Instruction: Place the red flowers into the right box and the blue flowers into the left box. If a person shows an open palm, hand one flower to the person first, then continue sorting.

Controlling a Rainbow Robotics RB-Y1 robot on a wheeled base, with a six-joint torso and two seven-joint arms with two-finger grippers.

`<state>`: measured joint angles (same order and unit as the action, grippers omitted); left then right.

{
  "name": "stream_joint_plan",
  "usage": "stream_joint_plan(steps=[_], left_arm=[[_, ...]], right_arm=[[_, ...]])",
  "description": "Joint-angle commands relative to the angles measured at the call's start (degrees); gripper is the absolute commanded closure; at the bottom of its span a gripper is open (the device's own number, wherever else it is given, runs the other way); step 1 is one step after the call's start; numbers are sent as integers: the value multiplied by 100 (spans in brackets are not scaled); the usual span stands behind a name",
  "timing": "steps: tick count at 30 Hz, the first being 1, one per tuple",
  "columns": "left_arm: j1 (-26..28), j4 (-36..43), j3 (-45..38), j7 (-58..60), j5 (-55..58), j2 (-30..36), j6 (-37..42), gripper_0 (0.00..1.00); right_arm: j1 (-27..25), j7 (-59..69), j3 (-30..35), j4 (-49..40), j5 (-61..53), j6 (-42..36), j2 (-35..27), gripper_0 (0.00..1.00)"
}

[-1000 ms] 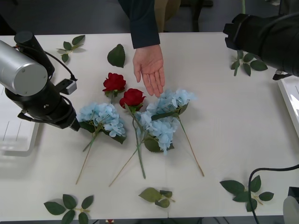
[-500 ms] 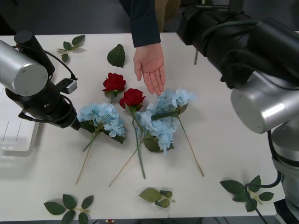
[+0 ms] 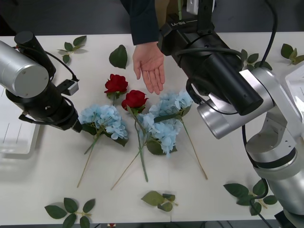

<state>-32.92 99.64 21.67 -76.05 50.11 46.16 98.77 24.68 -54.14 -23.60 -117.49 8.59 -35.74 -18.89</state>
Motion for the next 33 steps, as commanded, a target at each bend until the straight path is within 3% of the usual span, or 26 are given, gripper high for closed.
stream_joint_plan(steps=[1, 33], left_arm=[[-22, 170, 56, 257, 8, -19, -78, 0], [-22, 161, 56, 257, 16, -10, -130, 0]], right_arm=[[187, 158, -48, -19, 82, 120, -185, 100], [169, 246, -48, 16, 73, 120, -229, 100]])
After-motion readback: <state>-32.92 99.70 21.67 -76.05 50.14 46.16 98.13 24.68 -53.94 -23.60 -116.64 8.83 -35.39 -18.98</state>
